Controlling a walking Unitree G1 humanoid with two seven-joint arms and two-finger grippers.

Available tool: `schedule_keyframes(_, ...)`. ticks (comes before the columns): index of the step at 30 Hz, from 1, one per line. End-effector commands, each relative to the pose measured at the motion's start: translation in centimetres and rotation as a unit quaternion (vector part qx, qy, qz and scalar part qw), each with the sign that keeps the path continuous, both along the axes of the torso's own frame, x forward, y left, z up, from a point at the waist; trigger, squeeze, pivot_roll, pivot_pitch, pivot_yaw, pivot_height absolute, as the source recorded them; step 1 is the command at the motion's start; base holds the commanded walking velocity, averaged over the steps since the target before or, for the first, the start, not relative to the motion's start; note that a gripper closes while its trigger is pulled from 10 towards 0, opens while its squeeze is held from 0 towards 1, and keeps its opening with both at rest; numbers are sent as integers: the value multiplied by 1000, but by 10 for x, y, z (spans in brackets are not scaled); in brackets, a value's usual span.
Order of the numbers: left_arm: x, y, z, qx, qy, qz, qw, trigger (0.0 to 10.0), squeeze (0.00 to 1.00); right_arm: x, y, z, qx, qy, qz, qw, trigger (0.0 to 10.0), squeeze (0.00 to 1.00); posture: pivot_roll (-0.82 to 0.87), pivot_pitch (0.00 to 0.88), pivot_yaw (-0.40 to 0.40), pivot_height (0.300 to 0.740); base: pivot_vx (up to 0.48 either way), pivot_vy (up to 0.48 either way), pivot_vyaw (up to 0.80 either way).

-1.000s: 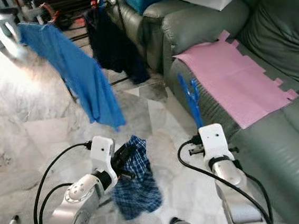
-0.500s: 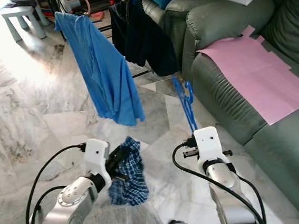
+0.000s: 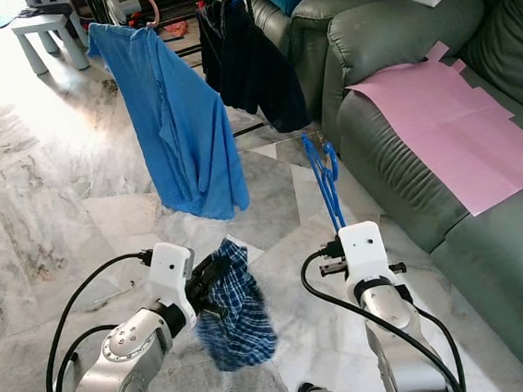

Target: Hang hanger

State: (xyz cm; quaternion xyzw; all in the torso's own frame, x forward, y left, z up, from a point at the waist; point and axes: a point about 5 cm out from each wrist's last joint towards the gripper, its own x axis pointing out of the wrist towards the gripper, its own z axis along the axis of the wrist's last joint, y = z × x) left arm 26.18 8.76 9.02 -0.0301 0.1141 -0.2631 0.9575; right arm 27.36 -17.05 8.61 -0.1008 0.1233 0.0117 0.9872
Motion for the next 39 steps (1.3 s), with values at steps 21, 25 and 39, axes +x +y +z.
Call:
schedule_keyframes(21,75,56,45,529,-298,-216,764,10000,0,7,-46,46,-60,-25,180,981,10000,0,-44,181,42,740,0,0,0)
schedule_keyframes(25,91,66,55,557,-313,-171,750,10000,0,2,-45,56,-30,-17,238,971,10000,0,-48,180,44,740,0,0,0)
schedule_keyframes(39,115,56,77,520,-358,-86,771,10000,0,-34,-28,71,67,52,428,900,10000,0,-65,176,34,740,0,0,0)
